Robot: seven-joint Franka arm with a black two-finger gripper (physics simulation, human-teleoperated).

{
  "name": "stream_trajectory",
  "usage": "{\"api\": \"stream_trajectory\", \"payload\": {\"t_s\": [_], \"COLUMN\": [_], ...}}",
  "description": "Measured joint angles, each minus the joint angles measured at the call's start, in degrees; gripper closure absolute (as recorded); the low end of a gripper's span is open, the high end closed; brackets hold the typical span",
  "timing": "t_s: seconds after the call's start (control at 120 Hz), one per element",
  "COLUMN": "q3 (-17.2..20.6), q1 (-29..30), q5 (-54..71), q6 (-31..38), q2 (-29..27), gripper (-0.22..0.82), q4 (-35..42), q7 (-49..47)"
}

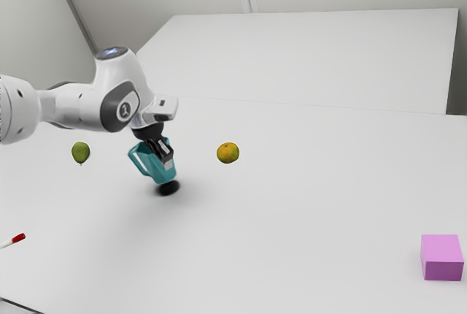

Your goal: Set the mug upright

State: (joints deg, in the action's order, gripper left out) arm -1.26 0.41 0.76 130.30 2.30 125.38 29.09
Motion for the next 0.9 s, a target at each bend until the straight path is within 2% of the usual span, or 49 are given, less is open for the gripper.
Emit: {"api": "stream_trajectory", "payload": {"t_s": [0.533,0.567,0.75,0.9], "q3": [0.53,0.54,0.56,0.56], "q1": [-2.22,-2.20,-2.17,-2.17], "q5": [1.77,1.68,1.24,1.06], "q6": [8.59,8.81,9.09,8.40], "q2": [5.74,5.82,5.14,2.32], "gripper": [0.78,0.74,0.35,0.17], "q4": [-0.03,-0.03,-0.17,-0.49], "q7": [-11.41,-11.75,-13.14,-14.00]}}
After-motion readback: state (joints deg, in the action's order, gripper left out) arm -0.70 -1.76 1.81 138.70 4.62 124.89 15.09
